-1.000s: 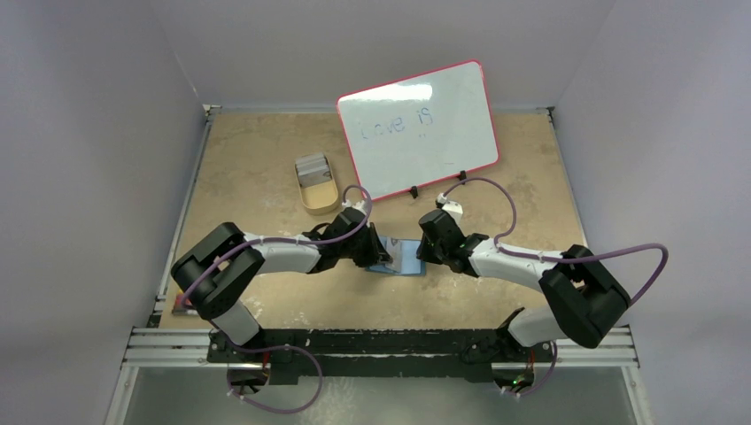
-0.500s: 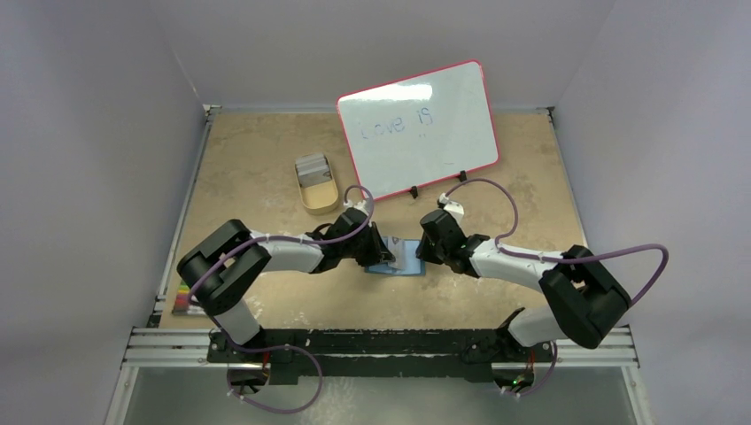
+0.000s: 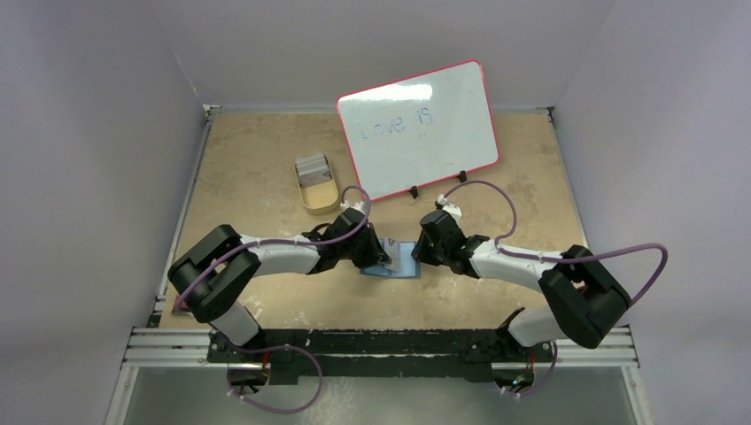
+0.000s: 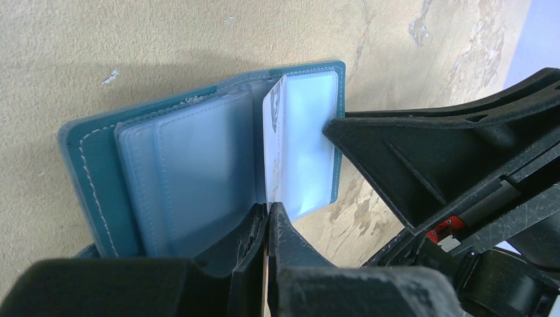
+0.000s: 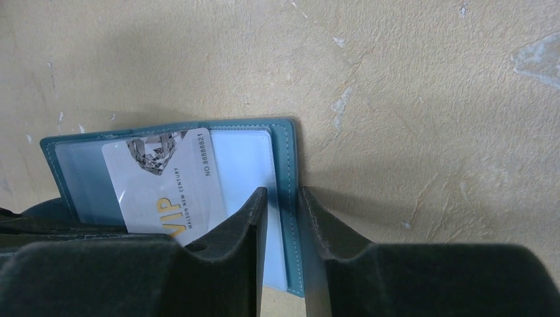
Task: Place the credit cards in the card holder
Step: Insert the credit card into the card holder.
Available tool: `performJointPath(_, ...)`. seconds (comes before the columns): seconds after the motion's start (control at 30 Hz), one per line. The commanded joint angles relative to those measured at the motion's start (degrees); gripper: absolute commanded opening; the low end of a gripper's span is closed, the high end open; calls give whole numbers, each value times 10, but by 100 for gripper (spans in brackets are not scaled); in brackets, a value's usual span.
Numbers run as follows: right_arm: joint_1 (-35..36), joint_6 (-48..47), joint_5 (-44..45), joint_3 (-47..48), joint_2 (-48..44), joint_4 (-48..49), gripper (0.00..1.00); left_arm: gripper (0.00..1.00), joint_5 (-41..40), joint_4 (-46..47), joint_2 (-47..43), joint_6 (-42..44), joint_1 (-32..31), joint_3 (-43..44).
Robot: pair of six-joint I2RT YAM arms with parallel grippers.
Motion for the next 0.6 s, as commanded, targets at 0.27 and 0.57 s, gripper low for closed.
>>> performJointPath(0.27,7,15,-17,-8,21,-3,25,0,39,-55,26,23,-6,-10)
performJointPath(0.57,7,17,-9,-5,21,-2,25,1,31,-76,18,38,-5,-8)
